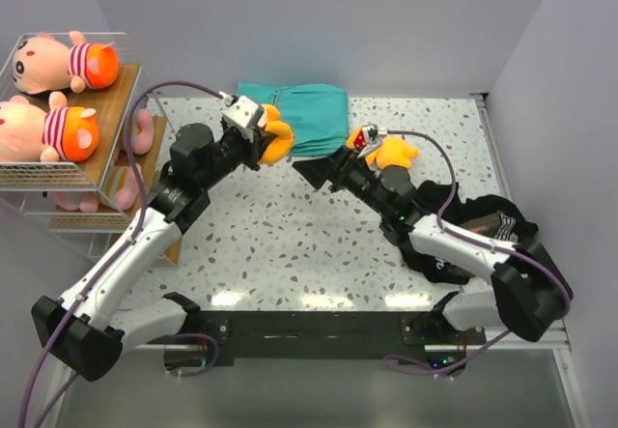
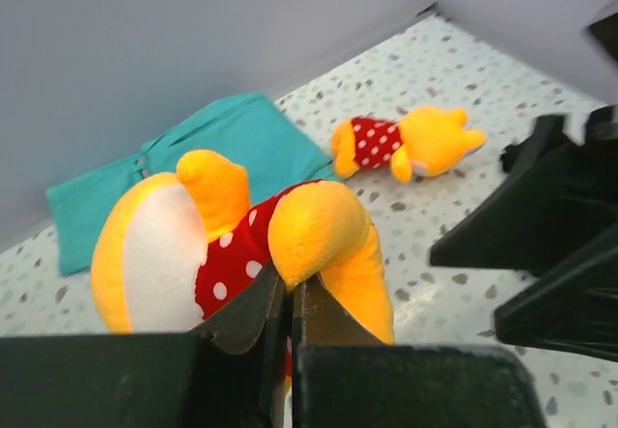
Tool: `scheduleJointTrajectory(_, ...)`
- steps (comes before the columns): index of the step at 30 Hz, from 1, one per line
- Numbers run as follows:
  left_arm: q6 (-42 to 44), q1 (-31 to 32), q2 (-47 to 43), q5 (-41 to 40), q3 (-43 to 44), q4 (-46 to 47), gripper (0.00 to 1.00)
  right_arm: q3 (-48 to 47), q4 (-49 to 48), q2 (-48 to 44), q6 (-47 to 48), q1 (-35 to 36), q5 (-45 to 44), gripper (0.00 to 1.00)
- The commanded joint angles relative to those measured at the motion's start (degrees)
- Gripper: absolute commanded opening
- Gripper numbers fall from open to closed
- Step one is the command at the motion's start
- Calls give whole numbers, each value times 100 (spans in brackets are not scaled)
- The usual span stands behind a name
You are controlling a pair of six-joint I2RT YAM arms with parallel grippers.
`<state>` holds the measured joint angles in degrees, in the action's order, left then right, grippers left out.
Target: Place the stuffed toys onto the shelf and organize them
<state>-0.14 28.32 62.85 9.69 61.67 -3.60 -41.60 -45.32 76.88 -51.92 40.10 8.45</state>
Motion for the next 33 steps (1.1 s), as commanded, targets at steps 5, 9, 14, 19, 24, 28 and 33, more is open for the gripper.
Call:
scheduleJointTrajectory(5,1104,7,693,-2697,592,-1793,0,-568,2536,-1087,1895,-37,-958,99)
scheduleJointTrajectory(9,1139,7,939,-3140,566,-2083,0,-568,2730,-1149,1984,-37,-1117,99)
scheduleJointTrajectory(14,1183,7,1150,-3710,277,-2286,0,-647,2801,-1079,2002,-28,-1021,99)
scheduleJointTrajectory(19,1359,7,1449,-4624,30,-2251,0,-682,2827,-1088,1993,-28,-994,99)
scheduleJointTrajectory(24,1359,7,1695,-4915,-102,-2268,0,-674,2862,-1158,2028,-37,-985,99)
scheduleJointTrajectory(28,1578,-1,1731,-5257,-514,-1944,0,-638,2880,-1254,2072,-37,-1038,99)
scheduleJointTrajectory(33,1956,-159,1959,-5495,-691,-1540,0,-603,2862,-1325,2063,-37,-1003,99)
